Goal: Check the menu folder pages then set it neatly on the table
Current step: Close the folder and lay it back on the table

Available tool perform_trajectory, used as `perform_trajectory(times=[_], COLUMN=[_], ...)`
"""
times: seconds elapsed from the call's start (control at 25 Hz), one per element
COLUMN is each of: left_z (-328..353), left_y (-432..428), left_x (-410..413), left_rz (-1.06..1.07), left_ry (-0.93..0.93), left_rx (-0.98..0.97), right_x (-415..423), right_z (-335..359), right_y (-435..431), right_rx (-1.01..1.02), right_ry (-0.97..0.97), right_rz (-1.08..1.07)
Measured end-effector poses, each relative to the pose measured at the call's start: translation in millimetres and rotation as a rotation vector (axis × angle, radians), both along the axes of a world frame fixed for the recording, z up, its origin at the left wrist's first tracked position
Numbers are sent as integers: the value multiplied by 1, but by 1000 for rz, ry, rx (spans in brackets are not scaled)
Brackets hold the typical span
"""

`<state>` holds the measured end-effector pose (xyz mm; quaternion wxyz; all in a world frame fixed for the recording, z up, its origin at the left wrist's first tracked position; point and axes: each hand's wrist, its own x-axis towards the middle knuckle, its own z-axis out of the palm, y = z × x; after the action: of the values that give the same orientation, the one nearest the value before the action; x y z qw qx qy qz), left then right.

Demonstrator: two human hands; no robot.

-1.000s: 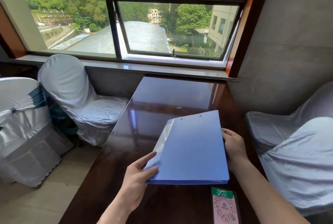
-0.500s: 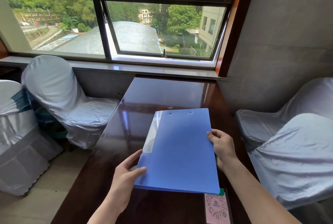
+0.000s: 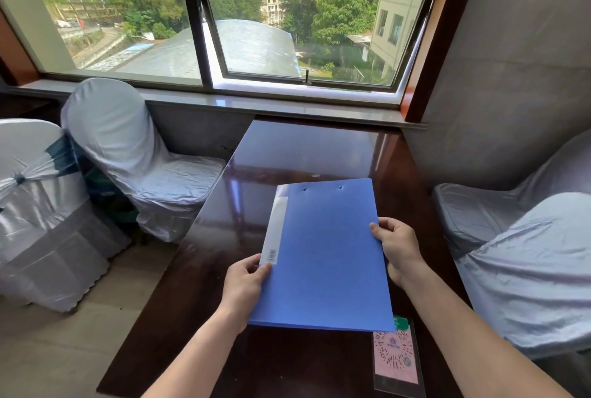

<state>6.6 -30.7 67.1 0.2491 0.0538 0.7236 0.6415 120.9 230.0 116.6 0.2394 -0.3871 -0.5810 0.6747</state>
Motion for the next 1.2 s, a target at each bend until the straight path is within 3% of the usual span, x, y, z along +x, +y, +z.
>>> perform_trajectory(times=[0.32, 0.6, 1.0, 1.2], left_z=[-32, -60, -93, -95], left_y=[-5, -13, -8, 1], left_x=[0, -17, -37, -30], left_rz=[84, 150, -2, -170], left_ry=[49, 101, 169, 318], left_rx=[-251, -455, -703, -973], right_x=[-35, -83, -111, -99], right_z=[-29, -69, -113, -123], right_y=[-5, -20, -24, -20], right_rx=[98, 134, 106, 88], right_ry=[-287, -395, -501, -519], right_rz=[177, 251, 243, 266])
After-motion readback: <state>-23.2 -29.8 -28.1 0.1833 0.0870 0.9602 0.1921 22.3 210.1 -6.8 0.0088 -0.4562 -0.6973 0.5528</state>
